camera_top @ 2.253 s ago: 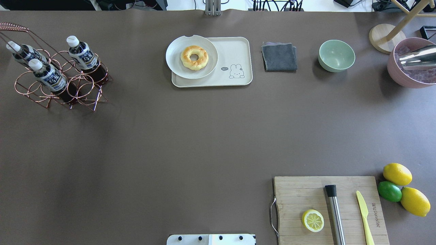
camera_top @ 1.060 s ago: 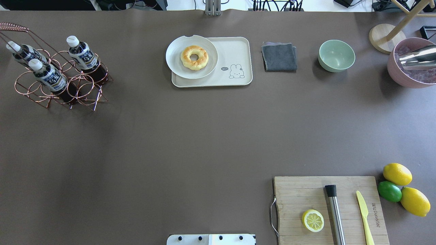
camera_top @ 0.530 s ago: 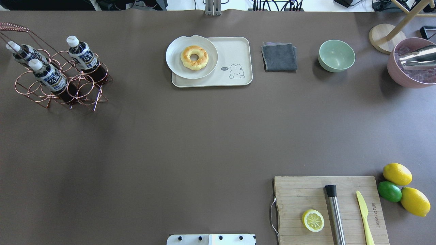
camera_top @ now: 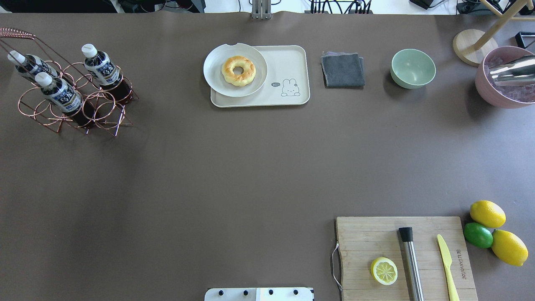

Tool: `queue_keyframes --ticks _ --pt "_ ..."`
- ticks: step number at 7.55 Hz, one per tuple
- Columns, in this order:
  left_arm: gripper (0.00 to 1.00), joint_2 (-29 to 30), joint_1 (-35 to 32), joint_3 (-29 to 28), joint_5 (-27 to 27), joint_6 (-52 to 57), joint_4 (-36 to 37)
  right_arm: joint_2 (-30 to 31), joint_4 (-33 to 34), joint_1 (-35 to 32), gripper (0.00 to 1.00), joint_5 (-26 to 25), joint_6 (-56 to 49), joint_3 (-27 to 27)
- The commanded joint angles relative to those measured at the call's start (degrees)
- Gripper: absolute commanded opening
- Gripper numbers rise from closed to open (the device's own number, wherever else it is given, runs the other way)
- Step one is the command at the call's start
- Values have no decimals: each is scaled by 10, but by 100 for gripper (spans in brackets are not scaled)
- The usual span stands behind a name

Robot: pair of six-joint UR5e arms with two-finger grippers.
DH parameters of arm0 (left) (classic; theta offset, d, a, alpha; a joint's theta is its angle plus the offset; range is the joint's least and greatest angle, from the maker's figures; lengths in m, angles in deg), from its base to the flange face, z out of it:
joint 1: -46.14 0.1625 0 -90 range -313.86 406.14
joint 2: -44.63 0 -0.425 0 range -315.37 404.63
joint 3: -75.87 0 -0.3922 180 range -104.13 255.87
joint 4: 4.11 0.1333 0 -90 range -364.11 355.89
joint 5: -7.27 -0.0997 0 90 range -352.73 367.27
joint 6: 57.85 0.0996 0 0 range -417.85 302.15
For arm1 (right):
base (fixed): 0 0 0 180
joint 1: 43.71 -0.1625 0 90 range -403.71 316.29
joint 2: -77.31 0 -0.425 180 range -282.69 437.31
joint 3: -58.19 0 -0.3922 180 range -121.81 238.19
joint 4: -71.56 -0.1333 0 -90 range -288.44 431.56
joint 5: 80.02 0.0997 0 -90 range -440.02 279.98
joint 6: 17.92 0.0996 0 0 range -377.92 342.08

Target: Place tea on tray

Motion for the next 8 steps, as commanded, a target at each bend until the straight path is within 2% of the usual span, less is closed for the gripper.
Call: queue_keyframes --ticks 1,8 --pt "98 0 1 -3 -1 0 -1 2 0 0 100 0 -2 10" --pt "98 -1 1 -3 -1 -3 0 17 0 0 100 -2 -1 20"
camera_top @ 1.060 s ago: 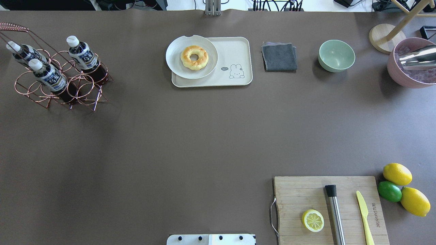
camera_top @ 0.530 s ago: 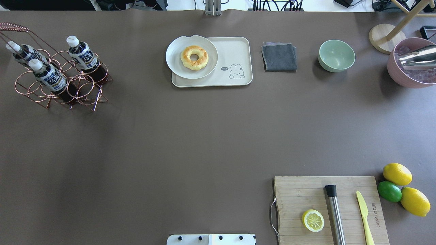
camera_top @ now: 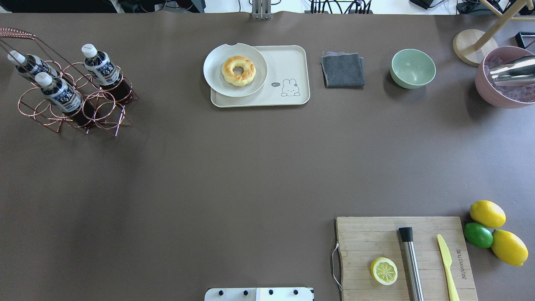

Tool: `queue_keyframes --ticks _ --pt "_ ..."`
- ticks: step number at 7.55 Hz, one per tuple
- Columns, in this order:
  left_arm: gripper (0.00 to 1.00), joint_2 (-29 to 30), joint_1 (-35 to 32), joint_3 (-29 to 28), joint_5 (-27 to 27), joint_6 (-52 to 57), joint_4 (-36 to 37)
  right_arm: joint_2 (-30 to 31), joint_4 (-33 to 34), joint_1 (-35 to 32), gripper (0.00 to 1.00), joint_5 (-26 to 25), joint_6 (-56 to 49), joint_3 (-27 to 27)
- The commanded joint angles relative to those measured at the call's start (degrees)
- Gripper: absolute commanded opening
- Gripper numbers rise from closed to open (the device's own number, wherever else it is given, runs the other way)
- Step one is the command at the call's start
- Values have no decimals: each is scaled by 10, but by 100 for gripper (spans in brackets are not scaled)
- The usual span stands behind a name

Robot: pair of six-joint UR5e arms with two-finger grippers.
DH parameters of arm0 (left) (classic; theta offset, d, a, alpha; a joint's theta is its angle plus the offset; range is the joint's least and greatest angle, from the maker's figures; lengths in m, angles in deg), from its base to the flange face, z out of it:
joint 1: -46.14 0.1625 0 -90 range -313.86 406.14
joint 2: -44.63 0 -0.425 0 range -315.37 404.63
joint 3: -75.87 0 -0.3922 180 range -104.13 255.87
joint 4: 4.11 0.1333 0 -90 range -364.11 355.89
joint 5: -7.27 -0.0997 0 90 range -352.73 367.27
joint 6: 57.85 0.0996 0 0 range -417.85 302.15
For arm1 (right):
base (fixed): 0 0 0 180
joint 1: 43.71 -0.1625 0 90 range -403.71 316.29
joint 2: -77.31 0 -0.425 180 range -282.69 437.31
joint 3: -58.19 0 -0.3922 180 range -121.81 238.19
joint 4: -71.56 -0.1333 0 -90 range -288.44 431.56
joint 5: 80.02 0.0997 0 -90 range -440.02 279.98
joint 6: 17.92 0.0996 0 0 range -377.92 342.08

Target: Place tea on tray

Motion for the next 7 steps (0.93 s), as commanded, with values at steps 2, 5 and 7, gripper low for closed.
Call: queue_keyframes --ticks 2,5,7 --pt "98 -3 0 2 1 -2 1 7 0 0 100 0 1 1" --pt "98 -1 3 1 -3 -1 -35 4 -1 0 100 3 2 3" --pt "98 -8 33 10 4 -5 -83 4 -1 0 100 2 2 6"
